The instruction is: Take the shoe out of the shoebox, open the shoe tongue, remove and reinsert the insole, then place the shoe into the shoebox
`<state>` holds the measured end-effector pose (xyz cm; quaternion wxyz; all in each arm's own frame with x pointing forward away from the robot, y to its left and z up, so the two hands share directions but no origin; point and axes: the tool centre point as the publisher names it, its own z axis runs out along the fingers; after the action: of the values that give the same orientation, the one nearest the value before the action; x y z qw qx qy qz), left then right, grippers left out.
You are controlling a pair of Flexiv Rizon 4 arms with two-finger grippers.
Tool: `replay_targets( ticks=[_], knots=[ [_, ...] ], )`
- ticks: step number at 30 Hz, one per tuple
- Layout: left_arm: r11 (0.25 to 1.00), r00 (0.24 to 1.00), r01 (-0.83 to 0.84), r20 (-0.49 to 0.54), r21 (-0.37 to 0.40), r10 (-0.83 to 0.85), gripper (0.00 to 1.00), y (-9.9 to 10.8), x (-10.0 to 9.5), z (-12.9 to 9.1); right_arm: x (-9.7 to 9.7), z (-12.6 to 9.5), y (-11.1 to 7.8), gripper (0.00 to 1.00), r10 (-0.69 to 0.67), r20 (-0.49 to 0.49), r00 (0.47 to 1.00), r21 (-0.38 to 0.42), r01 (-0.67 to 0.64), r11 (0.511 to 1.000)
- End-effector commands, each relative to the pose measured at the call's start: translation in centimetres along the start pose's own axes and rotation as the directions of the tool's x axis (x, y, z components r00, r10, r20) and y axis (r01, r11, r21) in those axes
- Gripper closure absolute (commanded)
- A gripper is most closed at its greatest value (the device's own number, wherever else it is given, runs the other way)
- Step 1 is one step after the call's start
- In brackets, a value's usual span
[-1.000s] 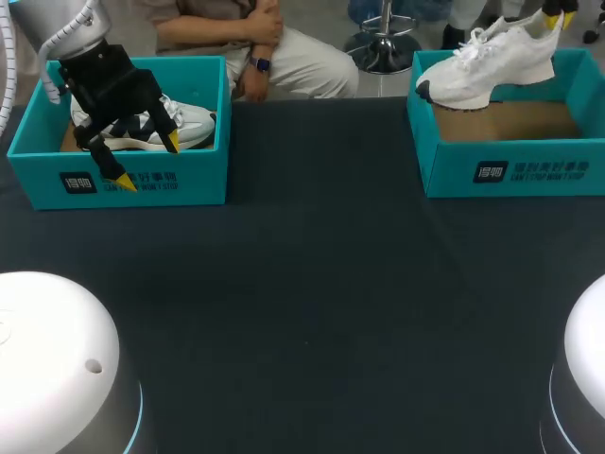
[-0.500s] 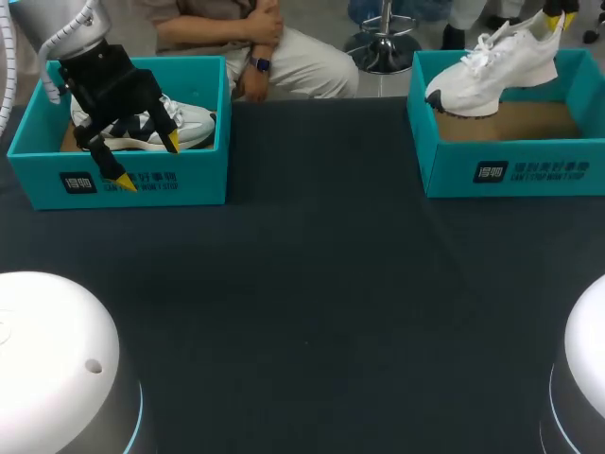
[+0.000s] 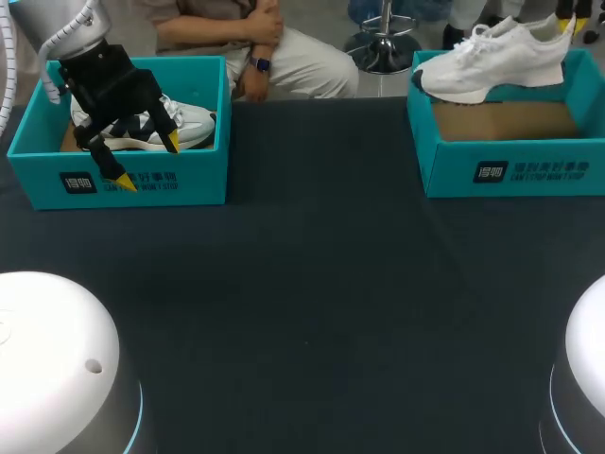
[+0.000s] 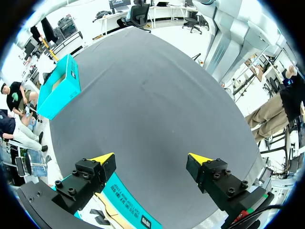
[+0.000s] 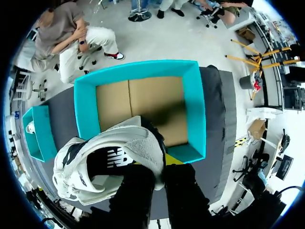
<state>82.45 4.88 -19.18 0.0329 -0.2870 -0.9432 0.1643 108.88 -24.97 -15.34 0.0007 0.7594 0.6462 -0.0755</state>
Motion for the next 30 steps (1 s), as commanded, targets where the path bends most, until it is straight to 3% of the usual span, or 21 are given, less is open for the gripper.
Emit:
replay_targets(
  ticks=[1, 16, 30],
  knots=[
    [1.0, 1.0, 0.0, -0.003, -0.002, 0.0, 0.0, 0.0, -0.1, 0.0, -0.2, 0.1, -2.1, 1.0, 0.079, 0.022, 0.997, -0.044, -0.078, 0.996],
    [1.0, 1.0, 0.0, -0.003, -0.002, 0.0, 0.0, 0.0, -0.1, 0.0, -1.3, 2.2, -5.5, 1.0, 0.269, 0.02, 0.963, -0.068, -0.267, 0.961],
    [1.0, 1.0, 0.0, -0.003, -0.002, 0.0, 0.0, 0.0, -0.1, 0.0, -1.3, 2.5, -5.6, 1.0, 0.269, 0.046, 0.962, -0.063, -0.266, 0.962]
  ],
)
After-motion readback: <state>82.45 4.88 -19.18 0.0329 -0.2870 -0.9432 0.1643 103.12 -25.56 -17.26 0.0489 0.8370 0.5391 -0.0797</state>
